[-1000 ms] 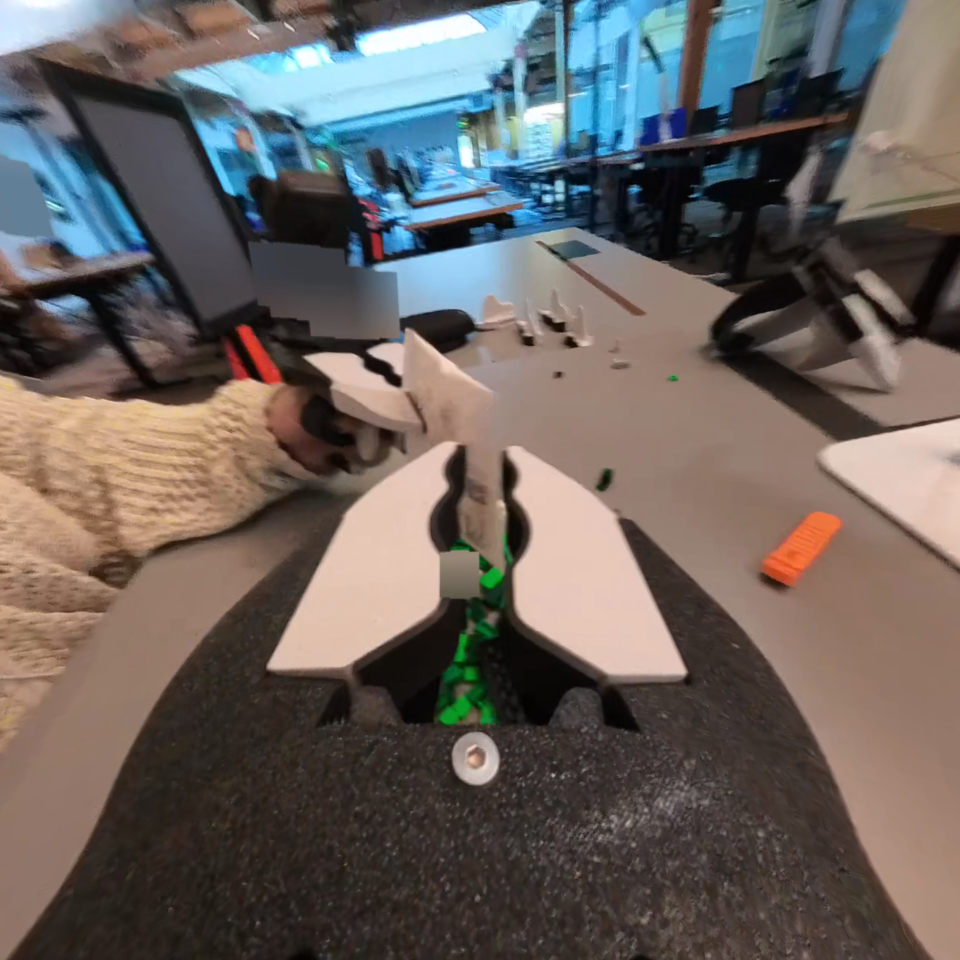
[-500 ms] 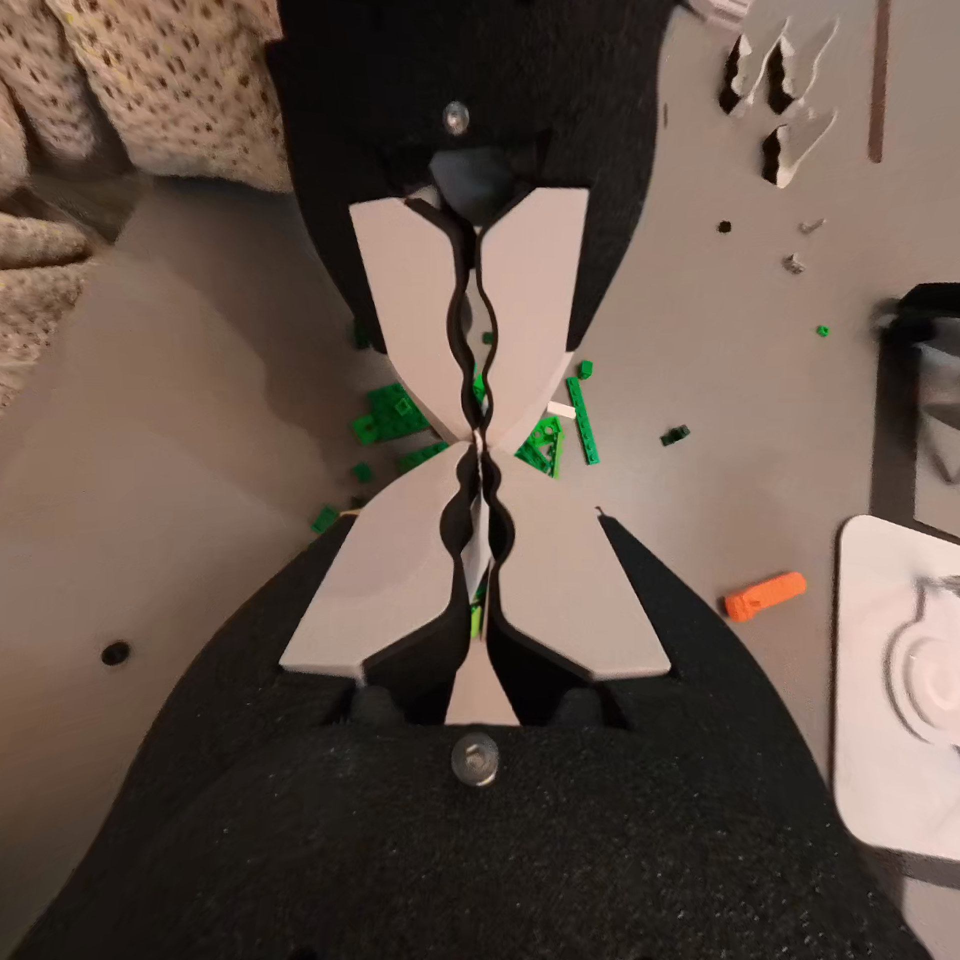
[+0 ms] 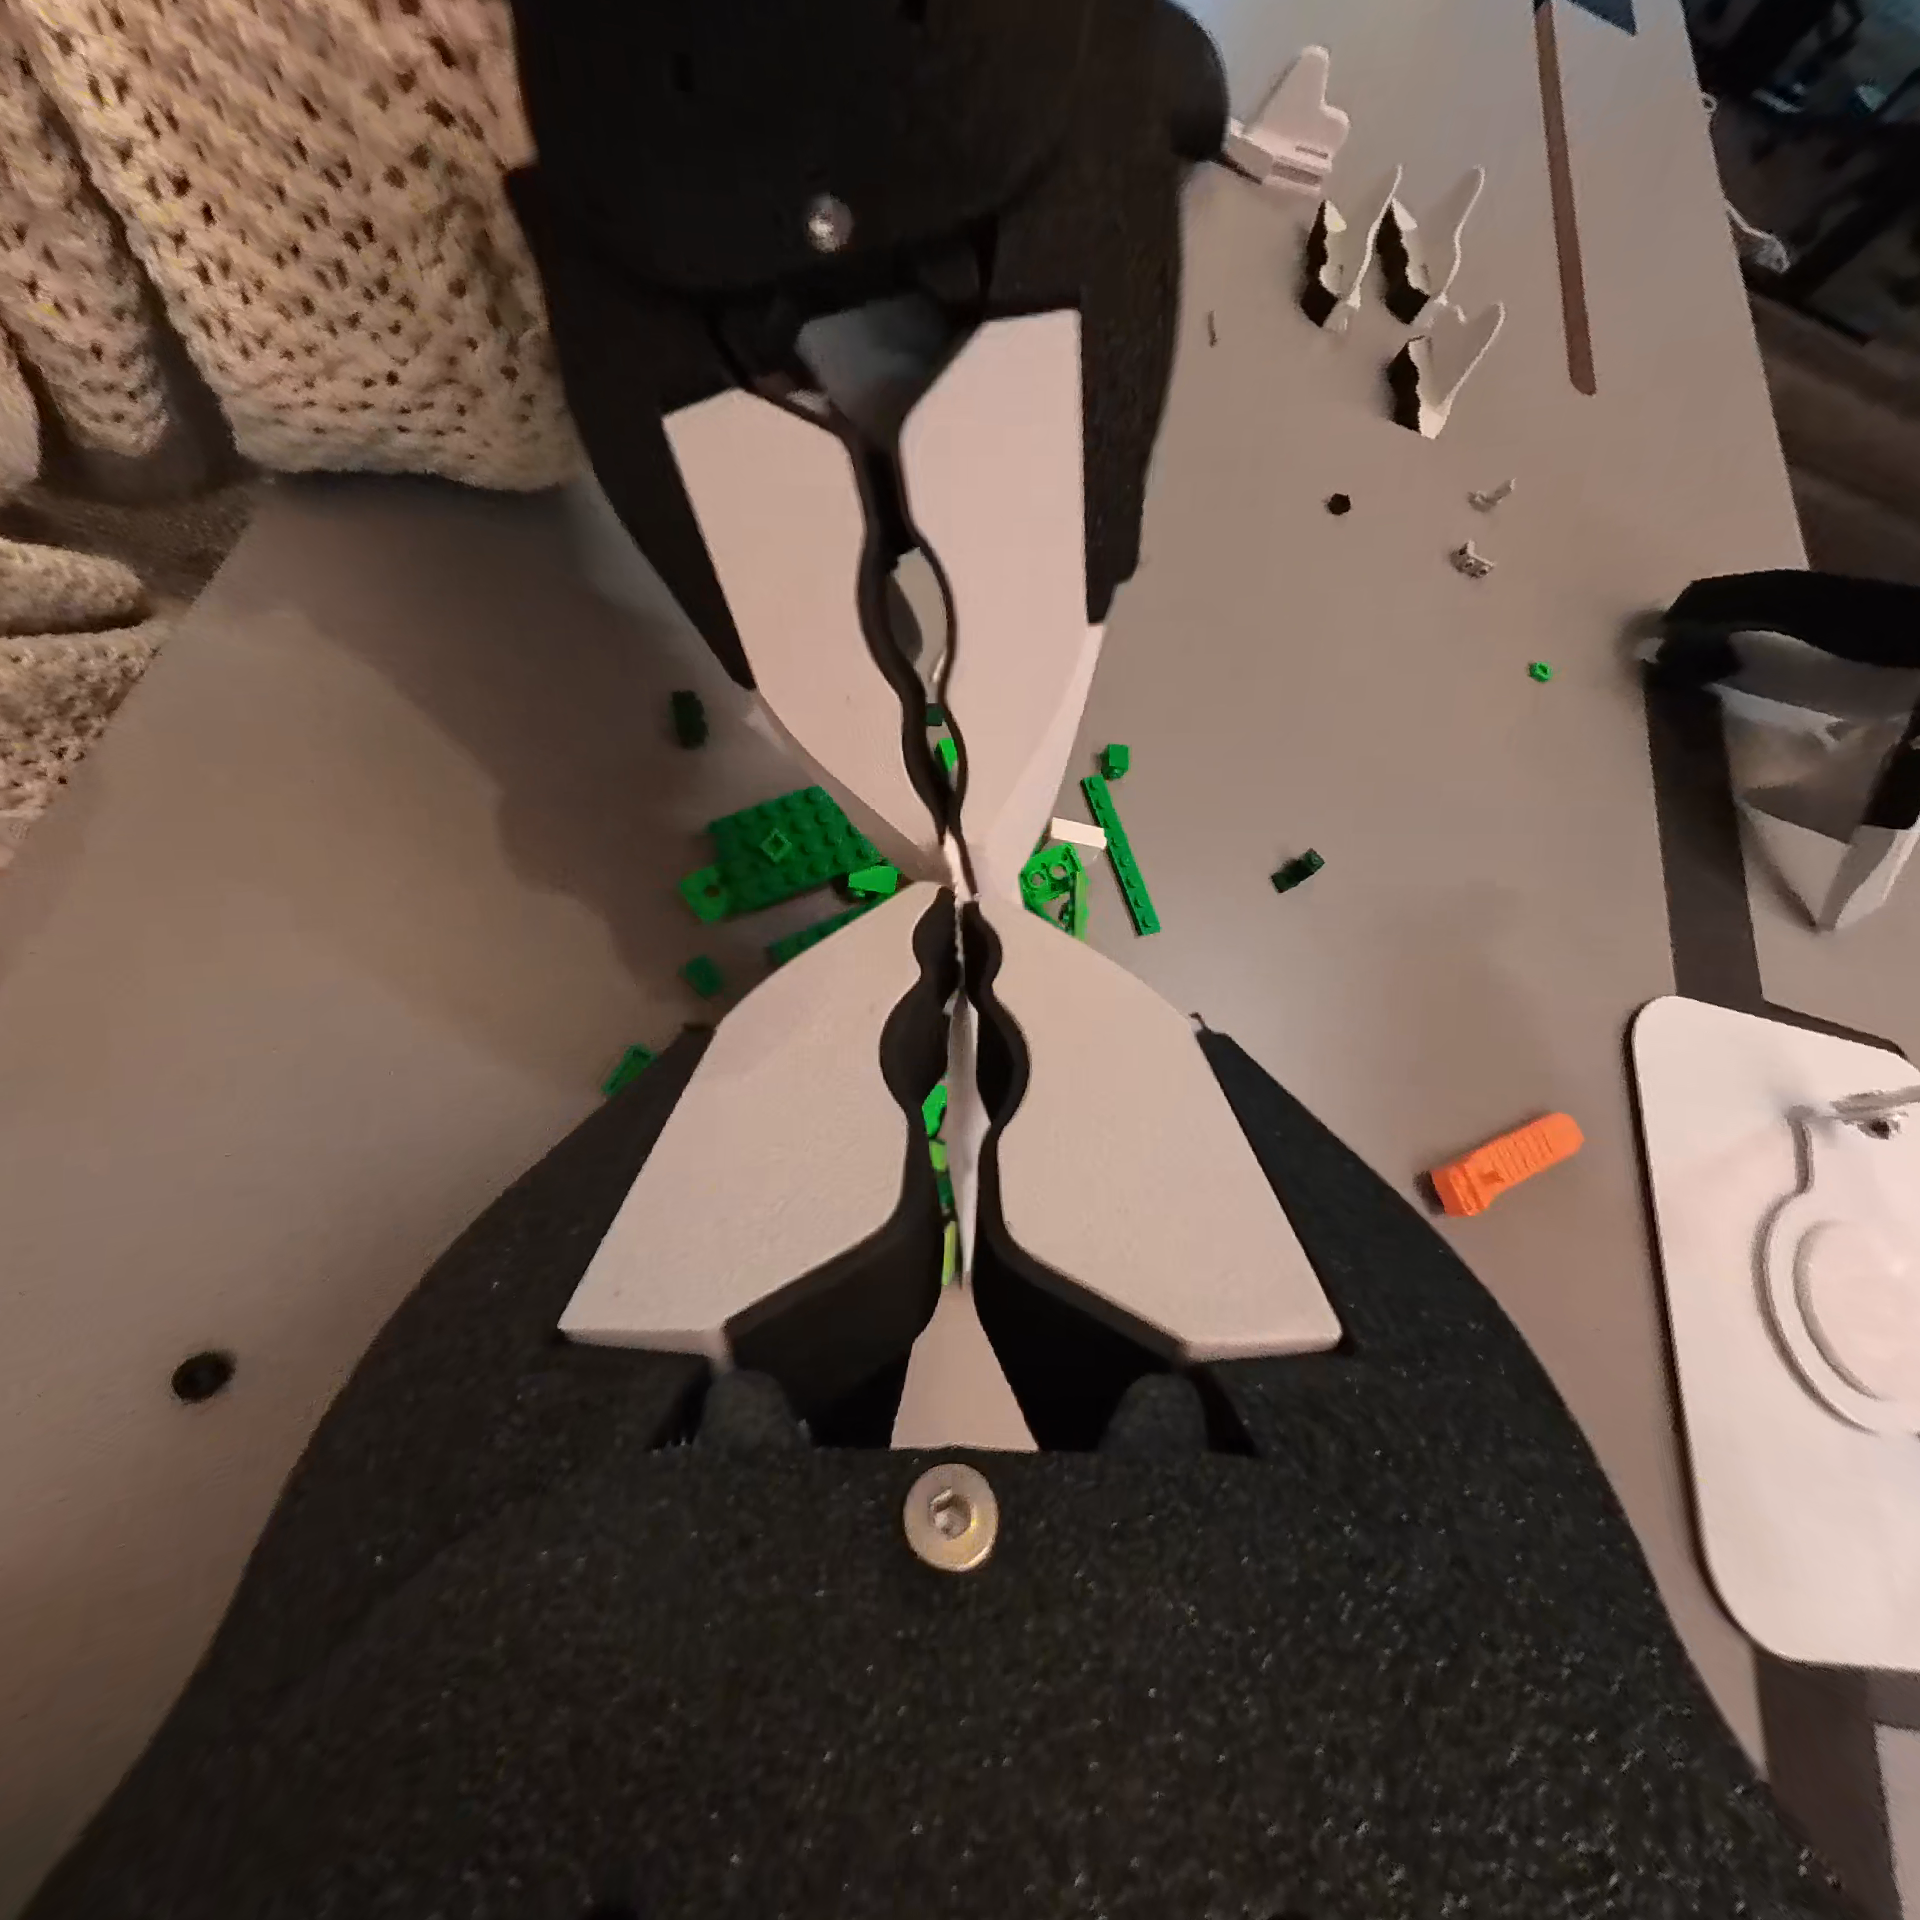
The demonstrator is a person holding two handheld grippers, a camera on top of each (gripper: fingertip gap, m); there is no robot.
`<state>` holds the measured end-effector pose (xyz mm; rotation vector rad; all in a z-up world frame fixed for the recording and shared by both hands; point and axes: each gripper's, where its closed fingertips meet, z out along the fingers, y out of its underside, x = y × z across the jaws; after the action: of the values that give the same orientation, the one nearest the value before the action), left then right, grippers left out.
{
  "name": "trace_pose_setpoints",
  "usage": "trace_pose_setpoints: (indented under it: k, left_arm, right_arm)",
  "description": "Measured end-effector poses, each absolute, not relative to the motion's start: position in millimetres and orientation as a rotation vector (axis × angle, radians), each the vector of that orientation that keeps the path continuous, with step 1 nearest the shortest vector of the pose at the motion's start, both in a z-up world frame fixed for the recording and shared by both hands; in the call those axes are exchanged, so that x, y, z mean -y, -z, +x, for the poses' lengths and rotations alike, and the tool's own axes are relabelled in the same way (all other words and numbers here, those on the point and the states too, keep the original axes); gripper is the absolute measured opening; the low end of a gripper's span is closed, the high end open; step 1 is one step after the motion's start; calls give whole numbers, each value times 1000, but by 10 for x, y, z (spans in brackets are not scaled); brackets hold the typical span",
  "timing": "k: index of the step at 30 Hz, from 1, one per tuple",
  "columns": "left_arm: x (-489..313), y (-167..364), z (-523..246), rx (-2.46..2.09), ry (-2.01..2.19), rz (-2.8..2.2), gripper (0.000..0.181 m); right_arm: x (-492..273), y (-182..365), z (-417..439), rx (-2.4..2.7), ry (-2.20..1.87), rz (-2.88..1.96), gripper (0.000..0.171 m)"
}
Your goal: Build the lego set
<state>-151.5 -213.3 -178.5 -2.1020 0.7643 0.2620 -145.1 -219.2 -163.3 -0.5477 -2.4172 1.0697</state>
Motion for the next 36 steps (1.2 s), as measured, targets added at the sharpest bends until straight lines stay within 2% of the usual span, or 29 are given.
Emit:
trace_pose_setpoints:
  k: [7,12,14,17,21,22,27,28,33,34,35,36]
  left_arm:
    - [2071,1446,-1663,-822,-819,-1809,0]
    - [2063,1490,-1705,-870,-1019,-1755,0]
    - [2059,1569,-1701,-894,-996,-1797,0]
    - [2047,1729,-1667,-938,-858,-1904,0]
    - [2060,1809,-1619,-973,-656,-2011,0]
    - [2068,1820,-1603,-984,-611,-2030,0]
    - [2099,1875,-1542,-1063,-526,-2095,0]
    - [2106,1889,-1547,-1074,-529,-2110,0]
    - [2110,1880,-1507,-943,-352,-2153,1]
    - [2095,1852,-1503,-906,-335,-2132,15]
    - [2095,1837,-1489,-892,-316,-2113,22]
    - [2099,1828,-1462,-891,-293,-2095,18]
  right_arm:
    - [2181,1362,-1547,2156,-1647,-942,0]
    - [2167,1436,-1588,1996,-1800,-1090,0]
    - [2158,1512,-1585,1980,-1776,-1085,0]
    - [2126,1639,-1558,2037,-1510,-949,1]
    - [2116,1665,-1488,2134,-1203,-732,21]
    - [2109,1694,-1474,2173,-1110,-691,22]
    - [2158,1716,-1456,2259,-967,-598,9]
    - [2162,1709,-1464,2259,-960,-598,0]
    - [2181,1704,-1422,2285,-1051,-639,0]
    - [2181,1693,-1405,2278,-1090,-644,0]
    - [2182,1680,-1389,2271,-1130,-652,0]
    - [2184,1668,-1372,2265,-1162,-655,0]
